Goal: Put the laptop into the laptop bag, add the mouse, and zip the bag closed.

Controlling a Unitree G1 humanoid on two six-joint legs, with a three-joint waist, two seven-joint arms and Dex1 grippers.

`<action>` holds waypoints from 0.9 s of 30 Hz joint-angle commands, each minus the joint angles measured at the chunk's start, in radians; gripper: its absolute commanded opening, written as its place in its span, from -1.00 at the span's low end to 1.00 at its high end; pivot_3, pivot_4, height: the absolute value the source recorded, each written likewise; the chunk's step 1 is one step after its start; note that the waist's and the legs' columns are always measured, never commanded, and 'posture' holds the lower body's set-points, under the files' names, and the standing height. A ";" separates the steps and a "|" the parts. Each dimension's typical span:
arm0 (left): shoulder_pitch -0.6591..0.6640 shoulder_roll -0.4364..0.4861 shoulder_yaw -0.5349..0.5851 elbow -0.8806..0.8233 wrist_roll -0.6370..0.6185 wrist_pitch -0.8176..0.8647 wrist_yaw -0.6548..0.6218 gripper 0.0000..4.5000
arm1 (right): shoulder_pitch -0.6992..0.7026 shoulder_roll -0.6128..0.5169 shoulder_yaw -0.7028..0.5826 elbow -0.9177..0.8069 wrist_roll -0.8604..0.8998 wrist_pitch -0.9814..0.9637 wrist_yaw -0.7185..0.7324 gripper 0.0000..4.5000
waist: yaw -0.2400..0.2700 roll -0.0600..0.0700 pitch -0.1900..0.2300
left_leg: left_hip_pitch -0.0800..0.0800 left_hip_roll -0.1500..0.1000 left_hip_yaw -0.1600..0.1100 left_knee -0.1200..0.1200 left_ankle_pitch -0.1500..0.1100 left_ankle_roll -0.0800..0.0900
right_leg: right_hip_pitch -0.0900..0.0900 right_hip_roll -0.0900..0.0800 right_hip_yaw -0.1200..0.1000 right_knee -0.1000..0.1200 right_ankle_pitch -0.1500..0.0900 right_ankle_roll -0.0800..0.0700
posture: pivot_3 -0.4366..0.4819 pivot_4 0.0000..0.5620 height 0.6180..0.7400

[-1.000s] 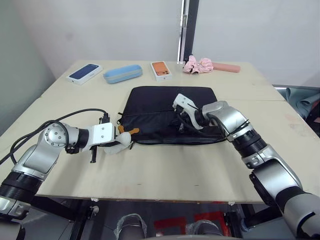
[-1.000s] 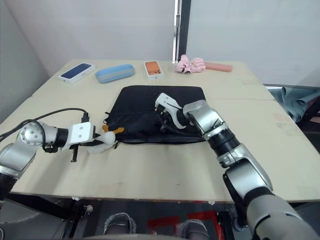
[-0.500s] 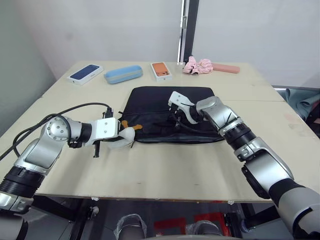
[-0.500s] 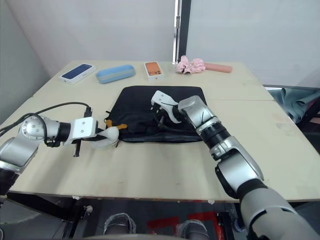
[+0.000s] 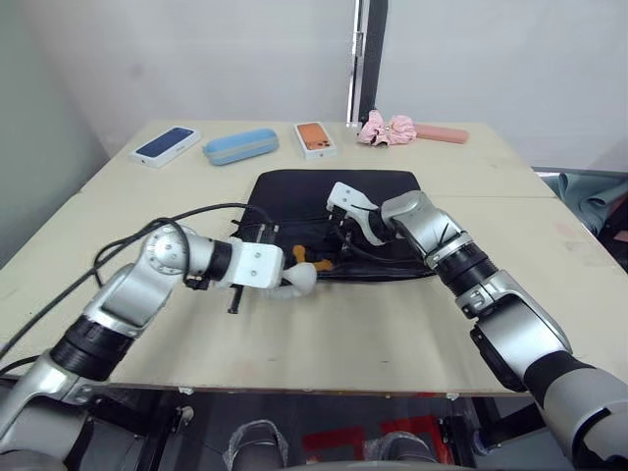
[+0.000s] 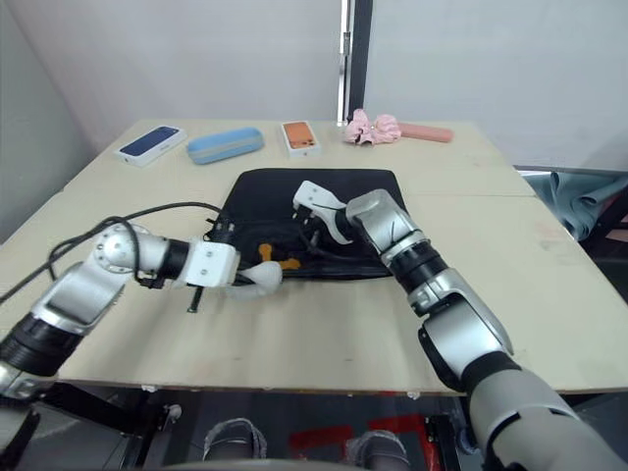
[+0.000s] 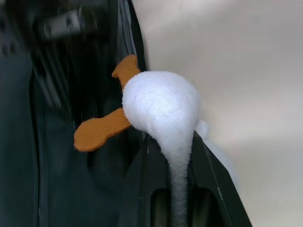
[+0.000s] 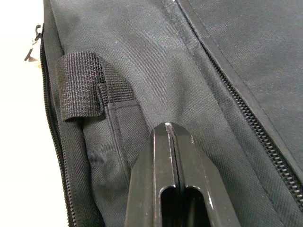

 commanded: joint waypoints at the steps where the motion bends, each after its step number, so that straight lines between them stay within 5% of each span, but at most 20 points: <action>1: -0.052 -0.077 -0.036 0.016 0.013 -0.083 0.022 -0.99 | 0.019 0.004 0.017 0.029 -0.026 0.030 -0.001 -1.00 | 0.000 0.000 0.000 | 0.000 0.000 0.000 0.000 0.000 0.000 | 0.000 0.000 0.000 0.000 0.000 0.000 | -0.05 -0.47 1.00; 12: -0.100 -0.186 -0.118 0.089 0.023 -0.205 -0.054 -0.99 | 0.013 0.011 0.013 0.033 -0.030 0.033 0.003 -1.00 | -0.004 0.000 0.000 | 0.000 0.000 0.001 0.000 0.000 0.000 | -0.001 0.000 0.001 0.000 0.000 0.000 | -0.05 -0.47 1.00; 18: -0.090 -0.188 -0.103 0.088 0.021 -0.131 -0.036 -0.99 | 0.016 0.007 0.007 0.024 -0.031 0.037 0.003 -1.00 | -0.005 0.000 0.000 | 0.000 0.000 0.001 0.000 0.000 0.000 | -0.001 0.000 0.001 0.000 0.000 0.000 | -0.05 -0.47 1.00; 27: -0.060 -0.076 -0.063 0.026 0.014 0.000 -0.052 0.51 | 0.016 0.002 -0.005 0.006 -0.025 0.044 0.003 -1.00 | -0.006 0.001 0.001 | 0.000 0.000 0.002 0.000 0.000 0.000 | -0.001 0.000 0.001 0.000 0.000 0.000 | -0.05 -0.47 1.00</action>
